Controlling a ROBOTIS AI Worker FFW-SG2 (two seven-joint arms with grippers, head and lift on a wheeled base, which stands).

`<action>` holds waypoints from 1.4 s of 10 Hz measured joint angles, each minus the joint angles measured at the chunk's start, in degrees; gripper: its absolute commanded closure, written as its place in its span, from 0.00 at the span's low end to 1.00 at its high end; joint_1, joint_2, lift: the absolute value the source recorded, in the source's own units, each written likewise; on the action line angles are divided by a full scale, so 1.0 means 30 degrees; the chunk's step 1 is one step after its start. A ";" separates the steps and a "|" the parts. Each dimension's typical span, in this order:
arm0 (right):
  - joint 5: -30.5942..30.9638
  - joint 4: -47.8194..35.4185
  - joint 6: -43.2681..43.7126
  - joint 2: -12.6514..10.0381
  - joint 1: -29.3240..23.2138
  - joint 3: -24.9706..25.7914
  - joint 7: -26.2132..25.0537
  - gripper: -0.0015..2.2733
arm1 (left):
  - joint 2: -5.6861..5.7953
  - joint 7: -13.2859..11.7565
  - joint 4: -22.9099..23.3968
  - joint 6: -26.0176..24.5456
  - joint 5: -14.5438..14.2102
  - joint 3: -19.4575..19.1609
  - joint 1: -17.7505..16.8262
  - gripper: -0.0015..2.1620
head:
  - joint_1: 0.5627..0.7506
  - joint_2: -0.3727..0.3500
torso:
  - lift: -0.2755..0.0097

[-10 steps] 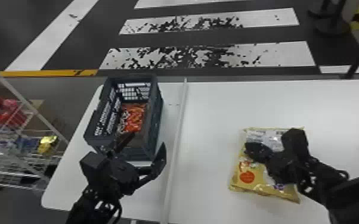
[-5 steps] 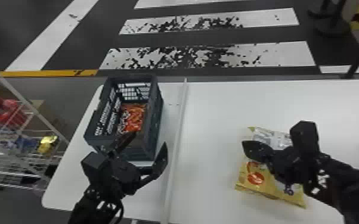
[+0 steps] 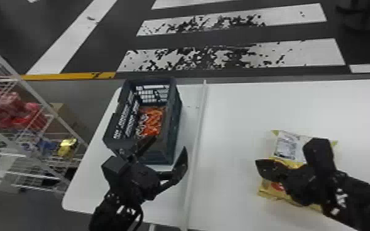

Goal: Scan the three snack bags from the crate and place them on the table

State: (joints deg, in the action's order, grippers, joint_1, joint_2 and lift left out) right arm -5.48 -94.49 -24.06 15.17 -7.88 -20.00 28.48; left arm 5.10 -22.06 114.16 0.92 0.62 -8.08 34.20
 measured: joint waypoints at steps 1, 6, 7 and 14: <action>0.0030 0.0175 -0.0030 0.0190 -0.0104 0.0123 0.0000 0.94 | 0.0016 0.0000 -0.0049 0.0001 0.0000 0.0000 0.0000 0.02 | 0.70 0.86 | 0.75; 0.0004 -0.0038 0.0015 0.0984 -0.1062 0.1887 0.0526 0.94 | 0.0034 0.0000 -0.0452 0.0104 -0.0001 0.0199 -0.0236 0.02 | 0.70 0.75 | 0.75; -0.0068 -0.0103 0.0048 0.1004 -0.1168 0.2359 0.0567 0.94 | 0.0050 0.0000 -0.0513 0.0190 -0.0001 0.0196 -0.0238 0.02 | 0.70 0.73 | 0.75; -0.1223 -0.0904 -0.0282 0.0505 0.0521 0.3617 0.0657 0.94 | -0.0015 0.0000 -0.0570 0.0625 -0.0031 0.0166 -0.0141 0.02 | 0.70 0.69 | 0.75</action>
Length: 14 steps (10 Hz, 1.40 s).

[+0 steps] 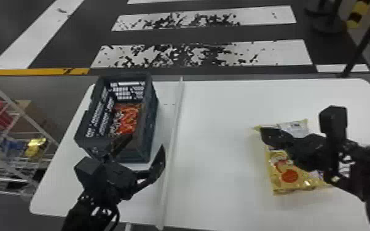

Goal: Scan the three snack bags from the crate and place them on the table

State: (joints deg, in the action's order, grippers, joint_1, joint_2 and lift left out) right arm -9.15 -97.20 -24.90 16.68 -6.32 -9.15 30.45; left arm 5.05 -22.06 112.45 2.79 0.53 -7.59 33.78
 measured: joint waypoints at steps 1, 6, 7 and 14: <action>0.0246 0.1142 0.0436 -0.0196 0.0869 -0.0158 -0.0165 0.94 | -0.0022 0.0000 0.0046 0.0017 0.0000 -0.0027 0.0061 0.02 | 0.70 0.69 | 0.75; 0.1836 0.7990 0.3254 -0.0350 0.4480 -0.1581 -0.0732 0.94 | -0.0068 0.0000 0.0135 0.0020 0.0000 -0.0166 0.0196 0.02 | 0.70 0.64 | 0.75; 0.2103 0.8849 0.3783 -0.0357 0.4608 -0.1707 -0.0748 0.94 | -0.0073 0.0000 0.0106 0.0019 0.0000 -0.0167 0.0196 0.02 | 0.70 0.63 | 0.75; 0.2372 0.7798 0.5097 -0.0348 0.3043 -0.1160 -0.1092 0.94 | -0.0081 0.0000 0.0023 0.0226 0.0000 -0.0096 0.0230 0.02 | 0.70 0.63 | 0.75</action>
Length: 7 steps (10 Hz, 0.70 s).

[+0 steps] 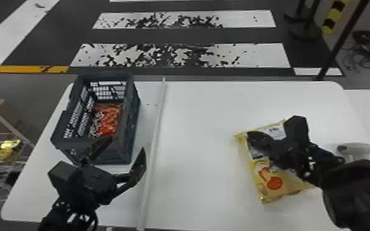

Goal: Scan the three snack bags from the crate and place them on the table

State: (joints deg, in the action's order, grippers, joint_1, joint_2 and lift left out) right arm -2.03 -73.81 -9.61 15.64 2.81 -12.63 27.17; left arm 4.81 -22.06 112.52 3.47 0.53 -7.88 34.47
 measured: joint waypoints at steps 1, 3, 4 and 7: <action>-0.0323 -0.1929 -0.0828 0.0003 -0.0659 0.0526 0.0035 0.94 | 0.0006 0.0000 0.0022 0.0075 0.0000 -0.0013 0.0052 0.02 | 0.70 0.63 | 0.75; -0.0783 -0.5279 -0.2395 0.0071 -0.2086 0.1148 0.0392 0.94 | 0.0008 0.0000 0.0043 0.0249 -0.0020 -0.0034 0.0110 0.02 | 0.70 0.65 | 0.75; -0.0840 -0.6084 -0.2800 0.0117 -0.2665 0.1154 0.0609 0.94 | 0.0008 0.0000 0.0017 0.0260 -0.0047 -0.0039 0.0111 0.02 | 0.70 0.66 | 0.75; -0.0699 -0.6371 -0.2885 0.0147 -0.3663 0.0629 0.0934 0.94 | 0.0008 0.0000 -0.0009 0.0301 -0.0059 -0.0041 0.0025 0.02 | 0.70 0.70 | 0.75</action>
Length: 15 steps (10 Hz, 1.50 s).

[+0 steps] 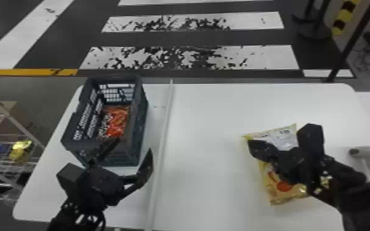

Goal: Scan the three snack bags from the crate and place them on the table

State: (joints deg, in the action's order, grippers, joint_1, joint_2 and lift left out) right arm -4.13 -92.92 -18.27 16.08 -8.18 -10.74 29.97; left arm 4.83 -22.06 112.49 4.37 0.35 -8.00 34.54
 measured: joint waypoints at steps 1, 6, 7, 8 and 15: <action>-0.0017 0.0001 0.0138 0.0001 -0.0239 -0.0222 0.0063 0.94 | 0.0000 0.0000 -0.0049 -0.0029 0.0000 0.0003 -0.0046 0.02 | 0.70 0.72 | 0.75; 0.0764 0.1525 0.0554 0.0004 0.0316 -0.0837 -0.0309 0.94 | 0.0000 0.0000 -0.0114 -0.0023 -0.0028 0.0030 -0.0117 0.02 | 0.70 0.72 | 0.75; 0.0805 0.1666 0.0585 0.0024 0.0401 -0.0627 -0.0375 0.94 | 0.0000 0.0021 -0.0114 -0.0005 -0.0030 0.0046 -0.0117 0.02 | 0.70 0.70 | 0.75; 0.0817 0.1715 0.0591 0.0029 0.0446 -0.0382 -0.0435 0.94 | 0.0000 0.0058 -0.0114 0.0071 -0.0083 0.0077 -0.0117 0.02 | 0.70 0.69 | 0.75; 0.0720 0.1653 0.0434 0.0228 0.0377 0.0559 -0.0416 0.94 | -0.0064 0.1294 -0.0010 0.0738 -0.1191 0.0233 0.0013 0.02 | 0.70 0.64 | 0.75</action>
State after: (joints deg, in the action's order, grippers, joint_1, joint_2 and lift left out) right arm -1.97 -87.96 -16.96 16.77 -7.05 -9.07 28.73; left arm 4.64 -18.18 112.46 6.58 -3.22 -7.30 34.58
